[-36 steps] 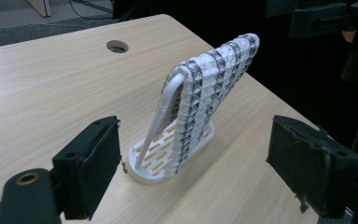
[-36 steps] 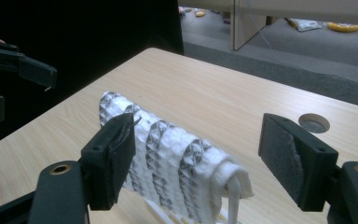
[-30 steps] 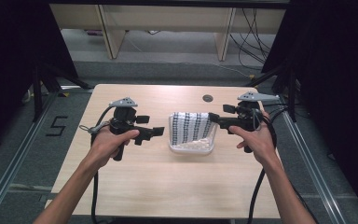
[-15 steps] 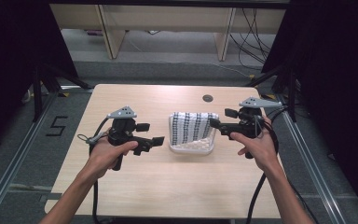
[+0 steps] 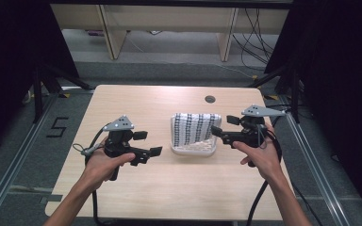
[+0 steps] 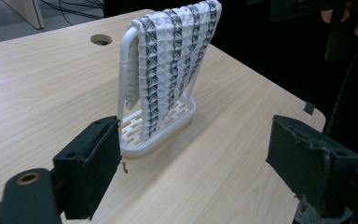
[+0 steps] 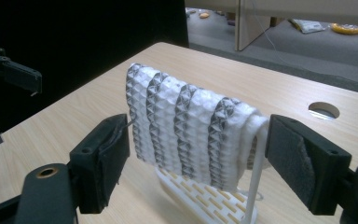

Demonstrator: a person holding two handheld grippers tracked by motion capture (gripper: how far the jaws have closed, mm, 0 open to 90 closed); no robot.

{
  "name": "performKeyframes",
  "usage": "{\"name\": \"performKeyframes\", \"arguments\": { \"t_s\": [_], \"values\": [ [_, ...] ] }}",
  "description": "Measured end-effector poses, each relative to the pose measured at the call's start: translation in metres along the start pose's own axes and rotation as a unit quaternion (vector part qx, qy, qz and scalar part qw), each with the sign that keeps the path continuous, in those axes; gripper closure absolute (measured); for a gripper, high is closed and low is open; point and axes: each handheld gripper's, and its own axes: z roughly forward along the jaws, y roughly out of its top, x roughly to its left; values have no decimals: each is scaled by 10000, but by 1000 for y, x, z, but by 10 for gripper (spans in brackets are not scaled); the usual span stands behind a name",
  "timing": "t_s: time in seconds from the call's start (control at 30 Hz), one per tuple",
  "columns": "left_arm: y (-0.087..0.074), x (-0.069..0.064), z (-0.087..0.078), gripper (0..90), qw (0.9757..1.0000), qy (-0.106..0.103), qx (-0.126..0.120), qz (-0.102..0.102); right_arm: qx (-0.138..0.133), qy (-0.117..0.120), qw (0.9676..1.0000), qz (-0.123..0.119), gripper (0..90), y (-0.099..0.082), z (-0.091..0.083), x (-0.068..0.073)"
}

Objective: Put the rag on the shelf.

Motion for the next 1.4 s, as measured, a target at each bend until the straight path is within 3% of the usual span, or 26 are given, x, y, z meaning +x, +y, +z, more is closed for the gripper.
{"name": "performKeyframes", "arguments": {
  "t_s": [0.1,0.27,0.3,0.37,0.5,0.6,0.67,0.77,0.8,0.83,0.87,0.93,0.97,1.0,1.03,1.1,1.13,1.2,1.23,1.27,1.3,1.33,1.37,1.4],
  "values": [
    [-5,1,-1,160,9999,-74,-100,-9,30,-50,10000,-68,224,-4,-1,2],
    [-14,3,-2,160,10000,-25,-82,-20,-4,12,10000,4,223,-10,-3,3],
    [-15,3,-2,159,10000,-22,-86,-28,-14,-63,10000,-69,222,-11,-4,3],
    [-18,2,-2,160,10000,-10,-88,-3,17,-70,10000,43,223,-14,-6,5],
    [-26,1,-1,155,9999,-32,-90,125,-27,25,10000,-49,223,-20,-6,5],
    [-30,0,-1,154,9998,-80,-144,131,37,-6,10000,23,225,-25,-7,7],
    [-33,0,-1,153,9998,16,-121,172,44,-29,10000,-48,225,-28,-7,6],
    [-37,0,-1,151,9997,-9,-122,191,122,6,9998,125,226,-33,-7,8],
    [-38,-1,0,150,9997,-1,-113,201,81,-22,10000,-41,225,-34,-6,5],
    [-39,-1,0,149,9997,-5,-113,217,66,-22,9999,114,226,-35,-6,8],
    [-40,-2,-1,149,9997,44,-57,239,72,-37,10000,-49,226,-35,-6,5],
    [-42,-3,0,148,9996,23,-43,272,93,44,9999,128,226,-38,-6,8],
    [-42,-3,0,148,9996,8,-54,293,32,-16,10000,-50,227,-38,-6,6],
    [-43,-4,0,148,9995,2,-63,296,43,-3,10000,-63,227,-39,-6,6],
    [-44,-4,0,148,9995,-18,-62,316,77,34,9999,84,227,-39,-7,9],
    [-47,-4,0,148,9994,25,-33,336,56,40,9999,-84,227,-40,-8,8],
    [-48,-5,1,148,9995,-2,-32,314,87,81,9999,88,227,-41,-8,11],
    [-51,-4,1,148,9994,-21,-43,342,72,35,10000,-53,227,-42,-10,11],
    [-52,-5,1,148,9994,3,-24,353,75,103,9999,90,226,-43,-10,14],
    [-54,-5,1,148,9994,17,-23,339,40,66,9999,-107,226,-44,-11,12],
    [-56,-5,2,148,9994,-6,-94,339,57,74,10000,19,225,-45,-11,15],
    [-57,-6,1,148,9994,22,-62,350,45,55,9998,-162,223,-46,-12,15],
    [-59,-5,2,148,9993,2,-83,364,76,116,9999,-26,220,-47,-11,18],
    [-61,-6,3,148,9994,31,-54,354,97,105,9997,-218,216,-48,-11,17]
  ]
}}
